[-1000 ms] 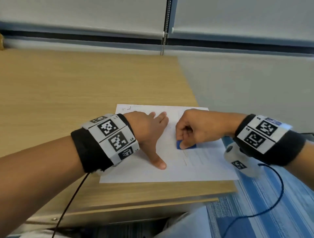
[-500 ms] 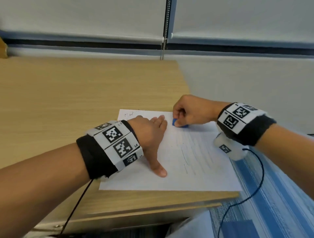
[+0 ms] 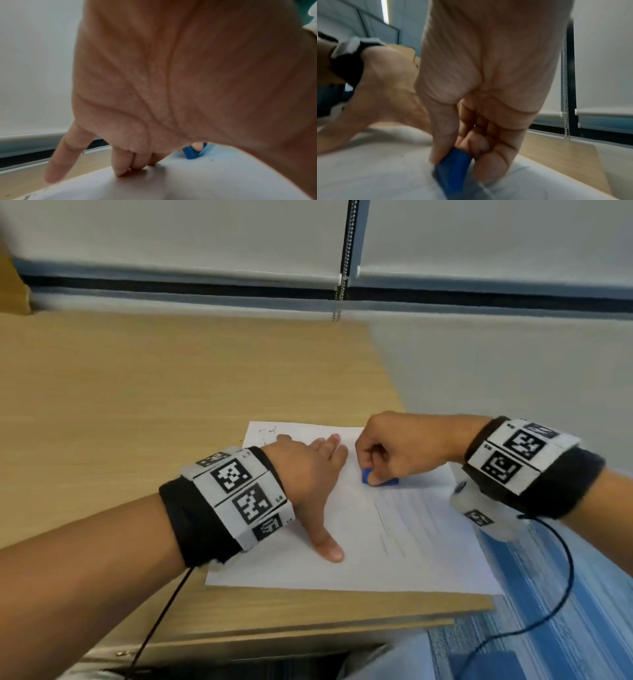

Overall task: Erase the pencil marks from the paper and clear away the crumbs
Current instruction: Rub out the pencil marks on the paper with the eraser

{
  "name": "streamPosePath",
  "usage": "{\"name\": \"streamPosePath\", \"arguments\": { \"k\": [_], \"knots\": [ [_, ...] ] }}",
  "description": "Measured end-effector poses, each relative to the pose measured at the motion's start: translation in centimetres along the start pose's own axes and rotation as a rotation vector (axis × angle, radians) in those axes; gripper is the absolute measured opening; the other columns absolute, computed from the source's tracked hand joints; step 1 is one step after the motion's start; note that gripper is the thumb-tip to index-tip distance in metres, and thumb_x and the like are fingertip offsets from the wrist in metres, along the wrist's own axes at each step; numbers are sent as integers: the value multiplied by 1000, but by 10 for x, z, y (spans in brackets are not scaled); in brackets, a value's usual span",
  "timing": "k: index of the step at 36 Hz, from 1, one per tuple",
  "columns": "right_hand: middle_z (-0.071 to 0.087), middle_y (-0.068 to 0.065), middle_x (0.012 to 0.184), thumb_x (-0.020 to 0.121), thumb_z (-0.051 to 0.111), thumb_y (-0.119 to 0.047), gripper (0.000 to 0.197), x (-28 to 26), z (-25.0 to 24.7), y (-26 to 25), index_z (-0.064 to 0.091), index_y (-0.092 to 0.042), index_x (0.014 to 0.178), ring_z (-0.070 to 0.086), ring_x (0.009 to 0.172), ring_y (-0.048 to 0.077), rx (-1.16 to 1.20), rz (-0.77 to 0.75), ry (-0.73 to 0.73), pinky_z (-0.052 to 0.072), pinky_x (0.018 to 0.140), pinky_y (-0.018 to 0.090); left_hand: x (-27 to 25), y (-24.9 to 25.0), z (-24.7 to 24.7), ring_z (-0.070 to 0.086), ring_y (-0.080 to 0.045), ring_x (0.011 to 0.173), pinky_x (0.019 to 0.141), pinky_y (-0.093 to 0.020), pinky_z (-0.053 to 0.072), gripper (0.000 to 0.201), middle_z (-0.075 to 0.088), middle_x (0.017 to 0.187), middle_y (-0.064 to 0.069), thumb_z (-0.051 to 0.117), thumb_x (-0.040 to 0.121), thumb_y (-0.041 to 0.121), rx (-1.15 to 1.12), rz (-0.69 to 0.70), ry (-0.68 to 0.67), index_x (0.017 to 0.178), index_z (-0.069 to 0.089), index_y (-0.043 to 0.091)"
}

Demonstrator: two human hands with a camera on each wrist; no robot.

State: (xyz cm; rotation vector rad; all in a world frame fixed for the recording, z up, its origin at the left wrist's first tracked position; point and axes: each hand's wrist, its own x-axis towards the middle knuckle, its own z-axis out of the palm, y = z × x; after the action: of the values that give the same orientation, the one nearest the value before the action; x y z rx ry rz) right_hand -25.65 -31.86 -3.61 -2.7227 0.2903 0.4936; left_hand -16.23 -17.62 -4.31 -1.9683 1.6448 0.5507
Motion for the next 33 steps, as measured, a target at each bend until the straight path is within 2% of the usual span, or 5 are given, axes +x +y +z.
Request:
{"name": "streamPosePath", "arguments": {
  "k": [6,14,18,24,33],
  "knots": [
    [68,-3,63,79,72,-14,8,14,-9,12,70,-6,78,53,49,-4,31,40,183,42,54,11,2,4,-3,-11,-21,149,109,-72,5,147,-33,156,-3,67,56,82,47,-32,-51,146,-31,19],
    [64,-7,66,78,77,-21,11,2,-3,6,72,-13,83,53,54,-1,95,-13,17,44,57,13,6,3,-3,-15,-27,148,116,-49,17,152,-34,155,-5,73,54,78,-4,-39,-46,145,-32,18],
    [65,-3,67,78,76,-17,10,7,-4,9,71,-9,84,53,52,-3,92,21,169,42,54,10,6,2,-3,-15,-25,148,116,-47,17,151,-34,155,-4,72,53,79,-5,-34,-41,146,-31,19],
    [65,-2,64,74,79,-16,9,-11,3,-5,71,-17,75,57,57,10,163,-25,-151,52,62,30,8,1,-1,-12,-24,149,114,-48,22,152,-32,156,-4,71,51,80,-3,-38,-29,147,-30,20],
    [67,0,66,74,80,-16,12,-12,7,1,72,-10,81,57,57,5,206,-4,-32,50,61,24,9,1,-1,-13,-25,149,114,-51,22,153,-35,155,-4,72,50,81,14,-43,-38,145,-34,24]
  ]
}}
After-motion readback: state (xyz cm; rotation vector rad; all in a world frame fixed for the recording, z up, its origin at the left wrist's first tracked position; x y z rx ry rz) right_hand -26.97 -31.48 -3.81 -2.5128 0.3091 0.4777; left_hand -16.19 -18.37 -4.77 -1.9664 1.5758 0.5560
